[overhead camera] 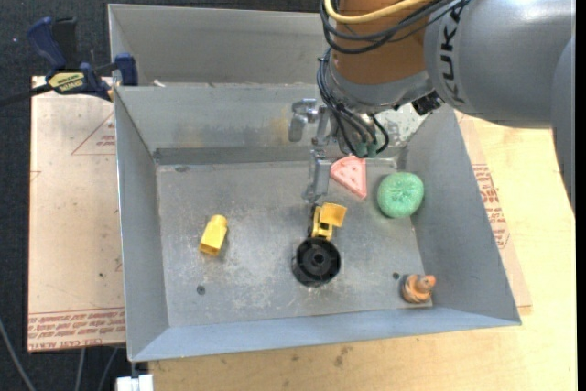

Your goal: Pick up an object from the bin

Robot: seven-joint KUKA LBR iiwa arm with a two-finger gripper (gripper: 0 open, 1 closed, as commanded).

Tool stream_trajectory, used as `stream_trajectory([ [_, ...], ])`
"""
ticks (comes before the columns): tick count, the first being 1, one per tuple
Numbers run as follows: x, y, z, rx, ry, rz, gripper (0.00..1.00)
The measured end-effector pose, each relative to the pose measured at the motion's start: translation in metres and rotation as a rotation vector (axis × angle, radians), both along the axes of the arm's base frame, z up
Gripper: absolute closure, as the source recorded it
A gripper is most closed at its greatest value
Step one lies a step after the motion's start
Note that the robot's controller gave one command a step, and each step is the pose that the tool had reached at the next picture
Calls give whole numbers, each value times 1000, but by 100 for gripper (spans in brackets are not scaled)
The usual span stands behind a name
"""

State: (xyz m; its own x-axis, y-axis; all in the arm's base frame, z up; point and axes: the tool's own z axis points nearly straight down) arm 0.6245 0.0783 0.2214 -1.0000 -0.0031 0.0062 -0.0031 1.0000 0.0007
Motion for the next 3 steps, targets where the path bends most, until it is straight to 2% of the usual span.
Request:
stream_trajectory([
  [1, 1, 0, 5, 1, -8, -1, 0],
  [2, -27, -29, -36, 2, -15, 39, 0],
  [3, -36, -32, -105, -1, -12, 147, 0],
])
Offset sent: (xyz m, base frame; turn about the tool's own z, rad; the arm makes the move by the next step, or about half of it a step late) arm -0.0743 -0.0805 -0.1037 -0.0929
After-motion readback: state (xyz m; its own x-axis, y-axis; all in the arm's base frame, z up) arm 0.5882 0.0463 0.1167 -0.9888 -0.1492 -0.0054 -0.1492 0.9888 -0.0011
